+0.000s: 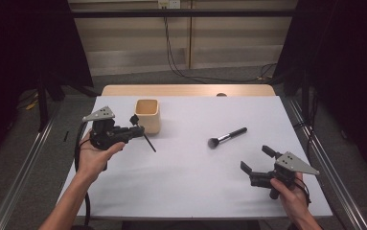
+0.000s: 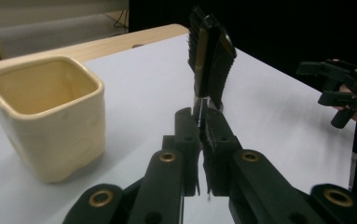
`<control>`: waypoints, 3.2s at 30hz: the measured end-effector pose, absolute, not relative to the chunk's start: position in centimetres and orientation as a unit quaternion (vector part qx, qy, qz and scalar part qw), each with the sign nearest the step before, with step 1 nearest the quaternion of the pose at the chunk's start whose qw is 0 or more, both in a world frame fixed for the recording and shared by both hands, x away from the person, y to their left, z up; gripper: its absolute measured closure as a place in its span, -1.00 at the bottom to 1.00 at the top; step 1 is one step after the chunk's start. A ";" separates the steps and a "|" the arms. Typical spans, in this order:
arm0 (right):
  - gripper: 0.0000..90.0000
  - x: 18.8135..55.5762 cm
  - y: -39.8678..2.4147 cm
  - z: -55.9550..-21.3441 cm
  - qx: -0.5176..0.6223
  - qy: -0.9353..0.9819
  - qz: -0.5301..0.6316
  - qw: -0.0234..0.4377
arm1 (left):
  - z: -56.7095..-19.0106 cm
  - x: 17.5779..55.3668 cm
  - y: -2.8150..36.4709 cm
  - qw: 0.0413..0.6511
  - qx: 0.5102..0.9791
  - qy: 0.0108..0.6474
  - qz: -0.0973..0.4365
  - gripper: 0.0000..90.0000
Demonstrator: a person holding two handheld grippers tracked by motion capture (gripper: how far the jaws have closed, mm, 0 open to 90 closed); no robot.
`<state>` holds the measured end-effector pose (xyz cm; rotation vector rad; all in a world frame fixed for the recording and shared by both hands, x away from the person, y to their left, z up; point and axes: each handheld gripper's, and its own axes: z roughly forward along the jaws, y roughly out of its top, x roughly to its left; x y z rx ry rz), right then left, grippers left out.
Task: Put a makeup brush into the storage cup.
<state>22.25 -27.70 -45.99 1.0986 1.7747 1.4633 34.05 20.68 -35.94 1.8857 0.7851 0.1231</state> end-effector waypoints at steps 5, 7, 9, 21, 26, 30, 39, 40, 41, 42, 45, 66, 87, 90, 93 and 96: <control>-1.00 22.3 -27.9 -46.0 0.416 0.667 0.547 0.288 | -35.4 34.6 21.2 0.521 0.785 0.331 0.061 0.91; -1.00 22.3 -28.1 -46.0 0.416 0.667 0.547 0.289 | -35.0 34.7 21.3 0.518 0.786 0.331 0.066 0.91; -1.00 22.3 -28.1 -46.0 0.416 0.666 0.548 0.288 | -34.6 34.9 21.5 0.519 0.785 0.330 0.073 0.91; -1.00 22.2 -28.0 -45.9 0.413 0.667 0.552 0.283 | -32.3 36.4 21.7 0.524 0.781 0.324 0.098 0.91; -1.00 22.2 -28.0 -46.0 0.410 0.668 0.552 0.285 | -31.4 37.3 22.0 0.521 0.778 0.333 0.112 0.91; -1.00 22.1 -28.0 -46.0 0.411 0.668 0.552 0.283 | -31.3 38.0 21.9 0.521 0.776 0.335 0.118 0.91; -1.00 22.2 -28.1 -46.0 0.413 0.668 0.551 0.282 | -31.5 39.6 22.0 0.518 0.766 0.353 0.143 0.91; -1.00 22.2 -28.1 -46.0 0.413 0.668 0.551 0.282 | -31.5 39.8 22.0 0.516 0.768 0.351 0.145 0.91; -1.00 22.2 -28.1 -46.0 0.413 0.668 0.551 0.282 | -31.5 40.0 22.1 0.520 0.764 0.355 0.141 0.91; -1.00 22.2 -28.1 -46.0 0.413 0.668 0.551 0.282 | -31.5 40.3 22.1 0.525 0.758 0.359 0.141 0.91; -1.00 22.2 -28.1 -46.0 0.411 0.669 0.552 0.283 | -31.5 40.8 22.0 0.523 0.758 0.362 0.146 0.91; -1.00 22.3 -28.1 -46.1 0.411 0.671 0.552 0.275 | -33.1 42.9 21.0 0.505 0.762 0.372 0.157 0.91; -1.00 22.2 -28.0 -46.0 0.406 0.676 0.550 0.276 | -35.7 43.6 19.5 0.491 0.775 0.370 0.149 0.91; -1.00 22.3 -28.0 -46.1 0.405 0.677 0.549 0.277 | -36.0 43.6 19.4 0.490 0.775 0.372 0.147 0.91; -1.00 22.3 -27.9 -46.1 0.404 0.677 0.550 0.275 | -36.4 43.7 19.4 0.483 0.779 0.372 0.147 0.91; -1.00 22.2 -27.9 -46.1 0.404 0.678 0.550 0.275 | -36.7 43.7 19.1 0.483 0.780 0.371 0.141 0.91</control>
